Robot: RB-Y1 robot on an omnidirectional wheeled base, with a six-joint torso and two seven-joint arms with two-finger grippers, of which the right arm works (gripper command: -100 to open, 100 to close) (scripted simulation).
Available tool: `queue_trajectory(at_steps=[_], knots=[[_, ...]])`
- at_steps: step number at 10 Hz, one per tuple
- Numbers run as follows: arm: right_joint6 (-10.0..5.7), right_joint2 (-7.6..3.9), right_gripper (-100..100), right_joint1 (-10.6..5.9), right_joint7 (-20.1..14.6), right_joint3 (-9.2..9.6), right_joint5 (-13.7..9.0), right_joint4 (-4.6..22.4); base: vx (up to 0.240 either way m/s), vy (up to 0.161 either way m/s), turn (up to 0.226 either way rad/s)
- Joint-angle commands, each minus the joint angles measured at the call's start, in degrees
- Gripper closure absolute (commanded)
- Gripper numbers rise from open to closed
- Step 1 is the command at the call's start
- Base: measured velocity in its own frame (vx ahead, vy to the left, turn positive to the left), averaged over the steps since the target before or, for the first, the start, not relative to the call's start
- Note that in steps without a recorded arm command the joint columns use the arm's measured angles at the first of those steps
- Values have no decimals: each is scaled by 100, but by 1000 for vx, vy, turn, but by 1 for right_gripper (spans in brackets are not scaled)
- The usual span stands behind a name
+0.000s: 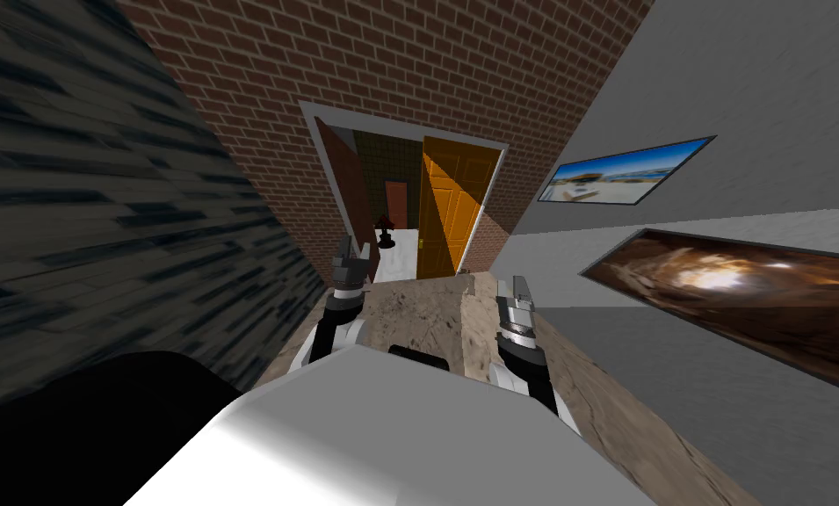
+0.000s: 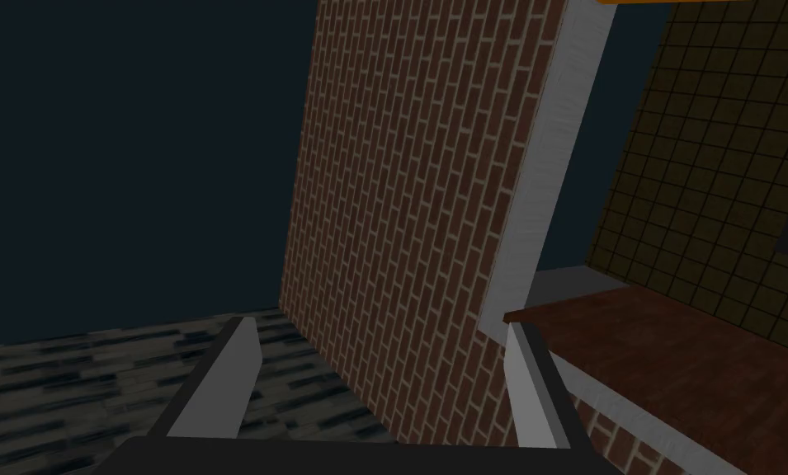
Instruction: Push the door open
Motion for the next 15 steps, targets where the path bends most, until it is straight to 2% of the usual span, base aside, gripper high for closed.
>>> queue_trajectory(at_steps=[1,3,9,14,15], knots=[[-16,-27,-100,-50,-21,66,-8,113,92,10,-48],[-36,-57,-100,-114,-47,151,-19,260,188,39,-52],[-142,-179,-100,-447,-186,593,-74,1018,201,34,-79],[-208,-239,-100,-657,-273,872,-109,1497,126,48,-60],[-232,-258,-100,-733,-305,972,-122,1669,121,52,-82]])
